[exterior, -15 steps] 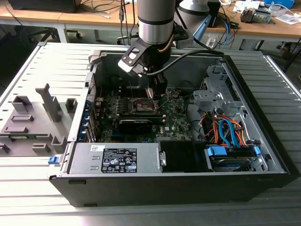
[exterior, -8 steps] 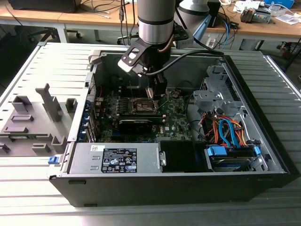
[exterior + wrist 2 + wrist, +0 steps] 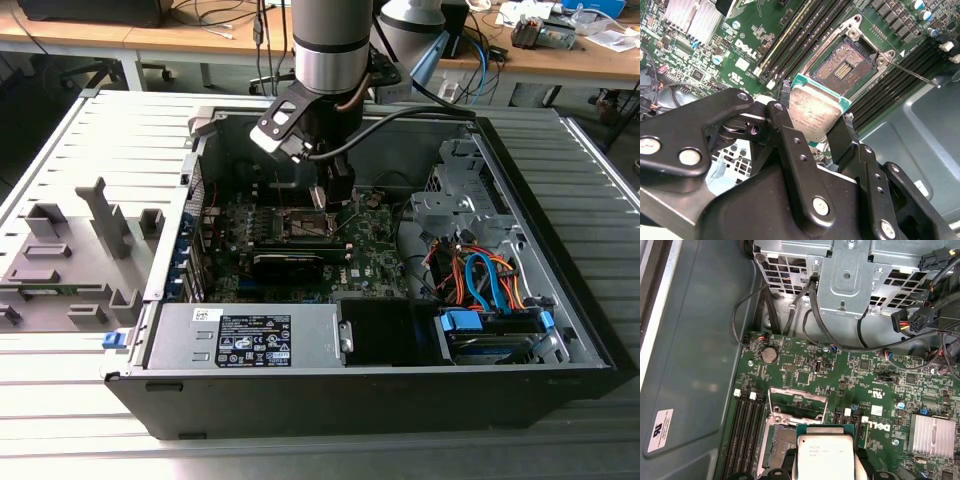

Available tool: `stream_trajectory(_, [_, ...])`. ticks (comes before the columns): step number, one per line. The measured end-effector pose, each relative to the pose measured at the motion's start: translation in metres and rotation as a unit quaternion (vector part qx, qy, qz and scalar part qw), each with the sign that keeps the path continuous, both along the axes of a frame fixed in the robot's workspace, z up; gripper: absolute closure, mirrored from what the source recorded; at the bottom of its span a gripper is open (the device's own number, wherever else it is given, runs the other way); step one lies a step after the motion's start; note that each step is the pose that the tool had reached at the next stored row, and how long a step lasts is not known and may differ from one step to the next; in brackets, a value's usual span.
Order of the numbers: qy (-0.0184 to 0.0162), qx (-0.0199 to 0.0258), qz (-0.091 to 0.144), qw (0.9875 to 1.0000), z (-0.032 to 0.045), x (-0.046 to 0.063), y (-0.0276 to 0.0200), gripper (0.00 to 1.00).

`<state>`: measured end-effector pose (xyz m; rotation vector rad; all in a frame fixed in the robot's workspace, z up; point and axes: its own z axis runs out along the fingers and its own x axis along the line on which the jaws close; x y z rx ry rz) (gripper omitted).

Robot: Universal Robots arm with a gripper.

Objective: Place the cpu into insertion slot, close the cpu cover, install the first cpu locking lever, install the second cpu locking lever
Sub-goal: 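Place the cpu into insertion slot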

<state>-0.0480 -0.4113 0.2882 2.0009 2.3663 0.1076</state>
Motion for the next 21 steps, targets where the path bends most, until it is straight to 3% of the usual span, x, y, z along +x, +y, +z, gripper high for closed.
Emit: stream_trajectory(21, [0.0000, 0.0000, -0.016, 0.9999, 0.0000, 0.0000, 0.0000, 0.46])
